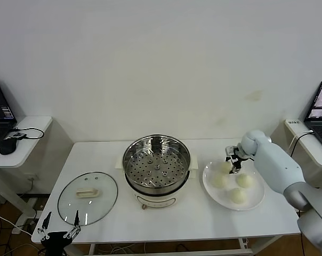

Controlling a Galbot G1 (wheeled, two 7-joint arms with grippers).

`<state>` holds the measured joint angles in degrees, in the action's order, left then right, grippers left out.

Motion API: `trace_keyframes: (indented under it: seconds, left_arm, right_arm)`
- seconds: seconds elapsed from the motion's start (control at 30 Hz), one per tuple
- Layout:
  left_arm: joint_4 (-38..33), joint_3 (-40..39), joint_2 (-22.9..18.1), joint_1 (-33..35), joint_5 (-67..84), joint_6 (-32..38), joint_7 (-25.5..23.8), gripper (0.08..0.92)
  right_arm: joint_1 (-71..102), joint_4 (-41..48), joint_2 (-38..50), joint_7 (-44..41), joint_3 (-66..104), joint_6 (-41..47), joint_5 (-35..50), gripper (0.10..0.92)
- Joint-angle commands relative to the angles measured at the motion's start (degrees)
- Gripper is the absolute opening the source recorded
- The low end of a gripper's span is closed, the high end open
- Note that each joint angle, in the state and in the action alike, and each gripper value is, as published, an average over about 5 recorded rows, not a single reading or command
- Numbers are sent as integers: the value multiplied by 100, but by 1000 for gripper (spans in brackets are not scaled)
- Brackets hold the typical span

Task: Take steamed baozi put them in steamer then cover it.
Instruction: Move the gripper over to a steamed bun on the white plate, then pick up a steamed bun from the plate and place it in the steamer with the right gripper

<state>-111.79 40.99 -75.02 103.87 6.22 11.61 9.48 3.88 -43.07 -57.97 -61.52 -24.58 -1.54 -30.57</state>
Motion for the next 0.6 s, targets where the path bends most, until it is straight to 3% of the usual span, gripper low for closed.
trace_keyframes:
  seconds: [0.03, 0.4, 0.6]
  left_arm:
    - [2, 3, 8, 3, 7, 4, -2, 823]
    - [-17, -4, 99, -104, 96, -43, -19, 823]
    - [-8, -20, 184, -216, 297, -158, -54, 823]
  right_arm:
    - [-43, -165, 117, -17, -121, -10, 170, 596]
    - [-1406, -2166, 1277, -220, -1526, 494, 2273, 602]
    - [-2621, -2649, 1139, -161, -2461, 556, 3318, 603]
